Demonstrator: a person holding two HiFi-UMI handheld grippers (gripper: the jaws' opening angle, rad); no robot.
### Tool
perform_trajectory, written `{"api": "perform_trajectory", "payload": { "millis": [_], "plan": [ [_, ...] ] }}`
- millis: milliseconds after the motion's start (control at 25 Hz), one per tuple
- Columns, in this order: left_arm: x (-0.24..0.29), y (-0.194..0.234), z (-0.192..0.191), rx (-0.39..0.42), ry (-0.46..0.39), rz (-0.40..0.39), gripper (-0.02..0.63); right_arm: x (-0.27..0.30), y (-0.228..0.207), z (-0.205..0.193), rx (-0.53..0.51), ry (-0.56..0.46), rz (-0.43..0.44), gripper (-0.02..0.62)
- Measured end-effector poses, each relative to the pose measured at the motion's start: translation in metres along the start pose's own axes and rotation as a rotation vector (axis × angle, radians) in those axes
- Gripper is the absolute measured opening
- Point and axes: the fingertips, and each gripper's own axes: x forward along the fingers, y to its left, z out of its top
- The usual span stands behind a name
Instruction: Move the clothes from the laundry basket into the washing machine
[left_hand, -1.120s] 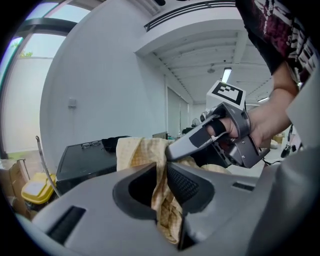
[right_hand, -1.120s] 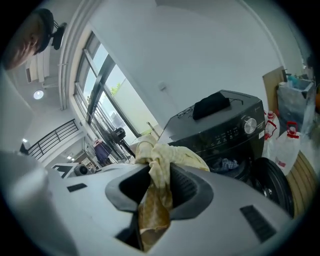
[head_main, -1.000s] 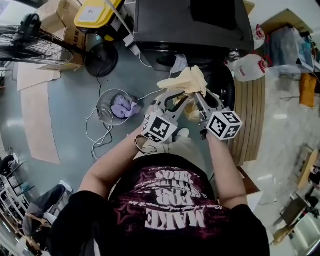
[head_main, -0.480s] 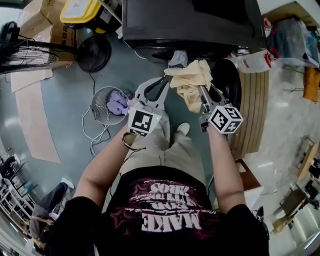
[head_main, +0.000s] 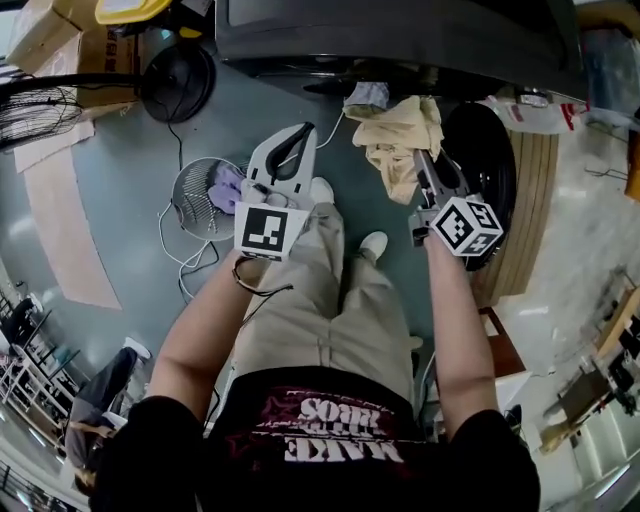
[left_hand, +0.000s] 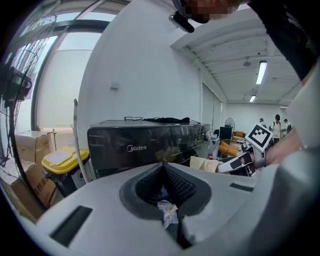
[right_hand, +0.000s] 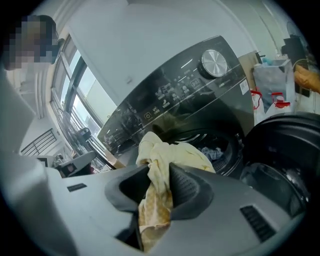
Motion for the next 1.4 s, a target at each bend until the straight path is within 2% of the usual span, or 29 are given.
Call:
{"api": "perform_trajectory", "payload": {
  "millis": [240,480,600,720,760,840,880,1040,1240,1320,1400],
  "plan": [
    [0.014,0.019,-0.030,-0.038,0.024,0.004,0.005,0.034,-0.021,-0.004,-0.023,-0.018,-0.009,0.117],
    [0.016,0.021,-0.053,-0.056,0.041,-0.019,0.005,0.078,-0.042,-0.002,-0.084,-0.040,-0.014,0.117],
    [0.009,0.018,-0.064,-0.051,0.067,-0.050,0.005,0.109,-0.056,0.011,-0.079,-0.096,-0.025,0.117],
    [0.003,0.012,-0.075,-0.035,0.104,-0.096,0.005,0.141,-0.072,0.033,-0.081,-0.206,-0.034,0.121],
    [0.001,0.010,-0.077,-0.028,0.114,-0.115,0.005,0.152,-0.077,0.036,-0.105,-0.233,-0.035,0.150],
    [-0.001,0.007,-0.080,-0.013,0.126,-0.149,0.005,0.171,-0.087,0.032,-0.168,-0.222,-0.050,0.366],
    [-0.003,0.005,-0.080,-0.008,0.129,-0.158,0.005,0.175,-0.091,0.028,-0.194,-0.197,-0.066,0.379],
    [-0.006,-0.001,-0.083,-0.031,0.147,-0.166,0.005,0.165,-0.082,0.018,-0.277,-0.144,-0.080,0.368],
    [0.002,-0.012,-0.072,-0.048,0.131,-0.168,0.005,0.144,-0.073,0.009,-0.287,-0.104,-0.043,0.347],
    [0.005,-0.016,-0.068,-0.057,0.128,-0.162,0.005,0.134,-0.070,0.005,-0.299,-0.083,-0.031,0.314],
    [0.006,-0.020,-0.064,-0.060,0.123,-0.154,0.005,0.121,-0.067,0.001,-0.322,-0.068,-0.034,0.235]
  ]
}}
